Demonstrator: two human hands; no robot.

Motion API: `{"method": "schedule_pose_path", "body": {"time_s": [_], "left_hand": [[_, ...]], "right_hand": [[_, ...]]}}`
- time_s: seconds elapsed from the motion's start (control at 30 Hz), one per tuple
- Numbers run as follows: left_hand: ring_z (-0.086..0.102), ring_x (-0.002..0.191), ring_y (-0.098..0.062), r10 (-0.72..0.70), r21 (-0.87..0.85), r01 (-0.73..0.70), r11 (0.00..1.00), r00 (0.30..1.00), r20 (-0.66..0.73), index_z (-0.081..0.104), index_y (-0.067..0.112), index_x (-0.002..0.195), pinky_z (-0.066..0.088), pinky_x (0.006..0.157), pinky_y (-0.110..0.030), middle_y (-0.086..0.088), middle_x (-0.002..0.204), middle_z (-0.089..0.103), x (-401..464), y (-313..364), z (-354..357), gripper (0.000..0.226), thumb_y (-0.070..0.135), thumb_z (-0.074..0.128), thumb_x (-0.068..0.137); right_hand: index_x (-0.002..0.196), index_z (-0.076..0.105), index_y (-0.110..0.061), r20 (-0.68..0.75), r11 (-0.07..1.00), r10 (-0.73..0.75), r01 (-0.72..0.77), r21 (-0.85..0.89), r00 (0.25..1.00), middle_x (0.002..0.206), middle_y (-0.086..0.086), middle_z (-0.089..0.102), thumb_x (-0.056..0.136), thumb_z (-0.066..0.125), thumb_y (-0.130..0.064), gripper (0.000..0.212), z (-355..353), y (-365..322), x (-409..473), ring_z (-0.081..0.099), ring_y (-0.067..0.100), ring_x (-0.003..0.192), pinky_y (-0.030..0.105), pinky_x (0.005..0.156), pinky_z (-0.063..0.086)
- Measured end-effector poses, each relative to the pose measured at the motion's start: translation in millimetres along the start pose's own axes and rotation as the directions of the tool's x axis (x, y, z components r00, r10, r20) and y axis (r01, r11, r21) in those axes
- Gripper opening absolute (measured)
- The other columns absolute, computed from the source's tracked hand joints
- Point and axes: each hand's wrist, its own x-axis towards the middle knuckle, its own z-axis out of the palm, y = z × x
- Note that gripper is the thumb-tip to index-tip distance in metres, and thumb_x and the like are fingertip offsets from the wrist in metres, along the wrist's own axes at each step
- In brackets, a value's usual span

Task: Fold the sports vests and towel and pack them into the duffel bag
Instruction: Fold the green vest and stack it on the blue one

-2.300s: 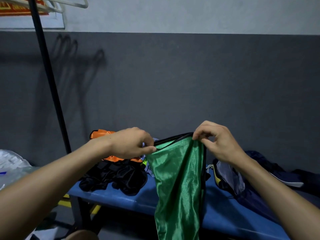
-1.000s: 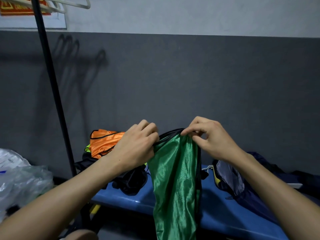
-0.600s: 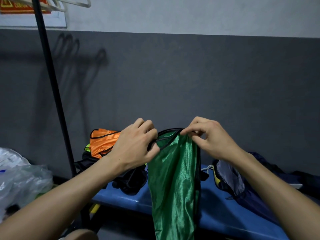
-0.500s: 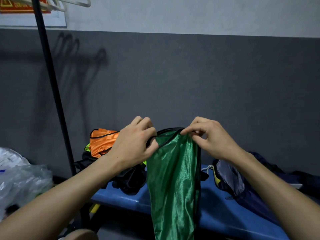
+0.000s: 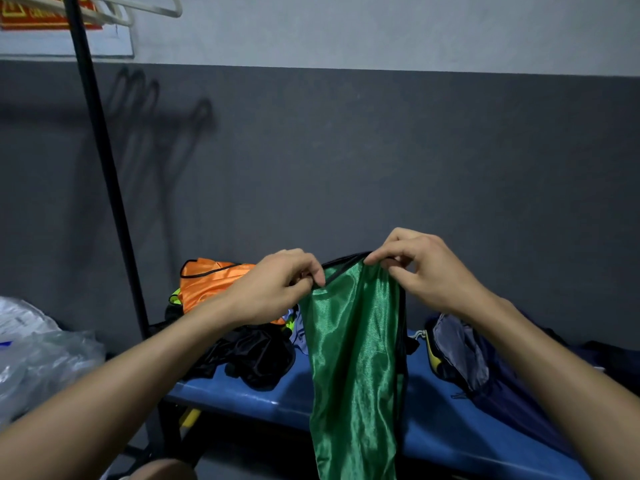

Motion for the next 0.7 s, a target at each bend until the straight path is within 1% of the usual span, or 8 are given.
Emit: {"method": "schedule_pose_path", "body": {"time_s": [0.07, 0.13, 0.2, 0.27, 0.33, 0.43, 0.57, 0.7], "left_hand": [[0.057, 0.089, -0.012, -0.035, 0.004, 0.035, 0.999, 0.999, -0.014, 0.064, 0.033, 0.101, 0.048, 0.082, -0.040, 0.006, 0.091, 0.064, 1, 1, 3, 0.022, 0.015, 0.054, 0.094], [0.060, 0.083, -0.015, -0.077, -0.024, 0.077, 0.997, 0.997, -0.006, 0.062, 0.034, 0.103, 0.049, 0.079, -0.044, 0.005, 0.087, 0.066, 2, 3, 5, 0.022, 0.023, 0.048, 0.090], [0.059, 0.084, -0.014, -0.077, -0.034, 0.077, 0.996, 0.997, 0.008, 0.061, 0.034, 0.103, 0.048, 0.079, -0.040, 0.005, 0.086, 0.066, 2, 4, 5, 0.026, 0.027, 0.043, 0.086], [0.057, 0.092, -0.011, -0.044, -0.041, 0.045, 0.998, 0.999, 0.025, 0.067, 0.032, 0.099, 0.042, 0.087, -0.031, 0.007, 0.091, 0.063, 3, 3, 7, 0.029, 0.027, 0.041, 0.088], [0.055, 0.096, -0.012, -0.044, -0.117, 0.050, 0.992, 0.998, 0.054, 0.071, 0.028, 0.092, 0.038, 0.091, -0.026, 0.005, 0.092, 0.061, 3, 2, 8, 0.030, 0.026, 0.041, 0.090], [0.051, 0.099, -0.010, -0.086, -0.155, 0.103, 0.983, 0.990, 0.108, 0.067, 0.020, 0.085, 0.038, 0.089, -0.028, 0.008, 0.091, 0.059, 3, 2, 5, 0.029, 0.030, 0.040, 0.089], [0.058, 0.081, -0.003, -0.082, -0.193, 0.115, 0.974, 0.982, 0.171, 0.065, 0.022, 0.080, 0.047, 0.077, -0.027, 0.015, 0.084, 0.061, 5, 6, -9, 0.024, 0.034, 0.057, 0.099], [0.056, 0.061, 0.001, -0.086, -0.187, 0.116, 0.975, 0.983, 0.162, 0.071, 0.016, 0.081, 0.042, 0.061, -0.014, 0.014, 0.067, 0.066, 16, 15, -42, 0.018, 0.029, 0.075, 0.092]], "right_hand": [[0.100, 0.081, -0.024, 0.002, 1.000, -0.005, 0.006, -0.005, 1.000, 0.088, -0.012, 0.062, 0.091, 0.064, 0.004, 0.034, -1, -1, 1, 0.061, 0.018, 0.072, 0.033, 0.066, 0.049], [0.101, 0.081, -0.025, 0.000, 1.000, -0.019, 0.019, -0.012, 1.000, 0.089, -0.011, 0.063, 0.091, 0.064, 0.004, 0.035, -2, -1, 1, 0.061, 0.019, 0.073, 0.034, 0.065, 0.048], [0.101, 0.081, -0.025, -0.004, 0.999, -0.035, 0.035, -0.021, 0.999, 0.089, -0.011, 0.063, 0.091, 0.064, 0.004, 0.035, -3, -1, 0, 0.062, 0.020, 0.073, 0.034, 0.063, 0.048], [0.101, 0.081, -0.025, -0.008, 0.999, -0.040, 0.039, -0.024, 0.999, 0.089, -0.010, 0.063, 0.091, 0.064, 0.004, 0.035, -3, 0, 0, 0.062, 0.020, 0.072, 0.033, 0.063, 0.048], [0.100, 0.081, -0.024, -0.015, 0.999, -0.035, 0.034, -0.015, 0.999, 0.088, -0.010, 0.063, 0.090, 0.064, 0.004, 0.034, -3, 1, 0, 0.062, 0.021, 0.072, 0.032, 0.063, 0.047], [0.100, 0.081, -0.023, -0.023, 1.000, -0.026, 0.025, -0.014, 0.999, 0.087, -0.009, 0.063, 0.090, 0.065, 0.004, 0.033, -4, 2, 1, 0.061, 0.020, 0.071, 0.029, 0.064, 0.047], [0.100, 0.081, -0.024, -0.036, 1.000, -0.006, 0.006, -0.007, 0.999, 0.088, -0.011, 0.063, 0.090, 0.065, 0.003, 0.033, -4, 6, 0, 0.060, 0.017, 0.071, 0.030, 0.067, 0.048], [0.100, 0.081, -0.026, -0.056, 0.997, 0.055, -0.052, 0.051, 0.997, 0.089, -0.010, 0.064, 0.092, 0.065, 0.001, 0.032, -2, 9, -5, 0.062, 0.018, 0.074, 0.035, 0.070, 0.051]]}}
